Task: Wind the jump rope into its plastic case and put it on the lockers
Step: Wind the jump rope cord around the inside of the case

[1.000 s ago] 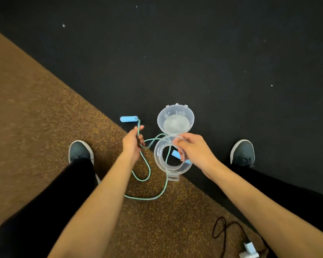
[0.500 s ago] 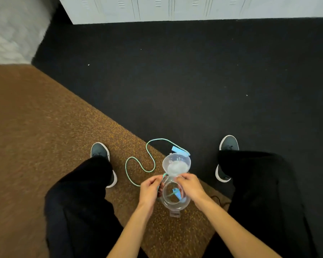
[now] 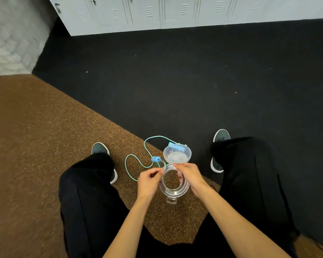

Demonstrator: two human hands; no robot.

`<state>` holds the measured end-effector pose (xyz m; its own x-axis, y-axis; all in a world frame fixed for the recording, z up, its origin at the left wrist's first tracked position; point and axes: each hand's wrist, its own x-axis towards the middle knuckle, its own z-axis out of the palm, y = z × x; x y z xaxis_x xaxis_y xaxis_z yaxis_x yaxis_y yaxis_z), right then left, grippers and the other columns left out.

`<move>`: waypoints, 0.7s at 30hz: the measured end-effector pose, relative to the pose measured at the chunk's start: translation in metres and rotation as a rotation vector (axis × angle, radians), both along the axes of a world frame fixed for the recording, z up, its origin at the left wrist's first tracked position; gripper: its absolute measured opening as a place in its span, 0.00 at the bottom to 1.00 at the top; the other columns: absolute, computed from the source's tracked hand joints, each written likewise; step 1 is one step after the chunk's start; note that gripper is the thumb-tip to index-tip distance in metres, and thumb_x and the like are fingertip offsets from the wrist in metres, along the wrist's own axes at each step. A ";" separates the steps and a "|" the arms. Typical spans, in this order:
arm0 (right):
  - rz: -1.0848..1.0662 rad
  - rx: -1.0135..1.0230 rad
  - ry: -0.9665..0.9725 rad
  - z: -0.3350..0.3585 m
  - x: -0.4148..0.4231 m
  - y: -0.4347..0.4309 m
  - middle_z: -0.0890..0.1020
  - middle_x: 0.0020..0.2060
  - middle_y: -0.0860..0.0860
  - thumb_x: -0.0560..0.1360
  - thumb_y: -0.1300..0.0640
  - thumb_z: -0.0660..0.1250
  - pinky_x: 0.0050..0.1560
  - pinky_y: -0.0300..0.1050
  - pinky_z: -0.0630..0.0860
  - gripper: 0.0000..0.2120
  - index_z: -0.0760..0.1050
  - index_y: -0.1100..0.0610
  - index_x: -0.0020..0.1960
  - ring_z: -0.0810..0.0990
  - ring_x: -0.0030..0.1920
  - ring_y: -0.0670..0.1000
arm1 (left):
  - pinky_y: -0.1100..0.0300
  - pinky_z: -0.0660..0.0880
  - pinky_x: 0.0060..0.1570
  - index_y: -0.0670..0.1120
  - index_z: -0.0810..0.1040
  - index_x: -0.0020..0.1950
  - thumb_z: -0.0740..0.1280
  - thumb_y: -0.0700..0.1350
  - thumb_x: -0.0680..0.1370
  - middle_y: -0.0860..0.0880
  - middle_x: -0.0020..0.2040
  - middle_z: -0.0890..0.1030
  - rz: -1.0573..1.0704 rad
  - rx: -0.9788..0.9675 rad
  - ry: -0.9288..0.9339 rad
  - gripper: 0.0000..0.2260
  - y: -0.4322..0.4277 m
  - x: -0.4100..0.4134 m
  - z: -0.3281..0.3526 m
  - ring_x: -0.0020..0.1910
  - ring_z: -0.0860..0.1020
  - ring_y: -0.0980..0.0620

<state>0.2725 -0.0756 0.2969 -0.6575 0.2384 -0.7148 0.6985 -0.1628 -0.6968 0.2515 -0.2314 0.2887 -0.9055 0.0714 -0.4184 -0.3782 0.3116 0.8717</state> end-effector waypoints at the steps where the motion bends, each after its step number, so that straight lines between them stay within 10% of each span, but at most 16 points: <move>1: 0.004 -0.003 0.010 -0.001 0.000 0.000 0.85 0.39 0.57 0.72 0.51 0.72 0.47 0.53 0.80 0.12 0.84 0.60 0.46 0.84 0.43 0.59 | 0.69 0.74 0.48 0.43 0.85 0.49 0.70 0.39 0.74 0.51 0.44 0.85 -0.006 -0.010 0.011 0.06 0.000 0.000 0.001 0.42 0.80 0.62; 15: 0.130 0.026 -0.001 -0.002 0.000 0.003 0.74 0.26 0.50 0.71 0.45 0.73 0.27 0.40 0.68 0.22 0.82 0.66 0.47 0.70 0.24 0.45 | 0.62 0.78 0.44 0.39 0.76 0.47 0.73 0.34 0.70 0.48 0.37 0.83 0.004 0.215 -0.191 0.10 0.002 -0.005 0.001 0.36 0.80 0.54; 21: 0.053 -0.164 0.016 0.002 -0.006 0.014 0.86 0.42 0.58 0.74 0.46 0.68 0.51 0.54 0.79 0.16 0.84 0.59 0.49 0.83 0.41 0.53 | 0.60 0.81 0.33 0.40 0.76 0.57 0.67 0.35 0.75 0.42 0.39 0.85 0.114 0.466 -0.350 0.11 0.008 -0.004 0.014 0.32 0.83 0.50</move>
<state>0.2661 -0.0616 0.2988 -0.6777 0.0838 -0.7306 0.6982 -0.2386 -0.6750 0.2473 -0.2232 0.3030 -0.7318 0.2293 -0.6418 -0.6768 -0.1334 0.7240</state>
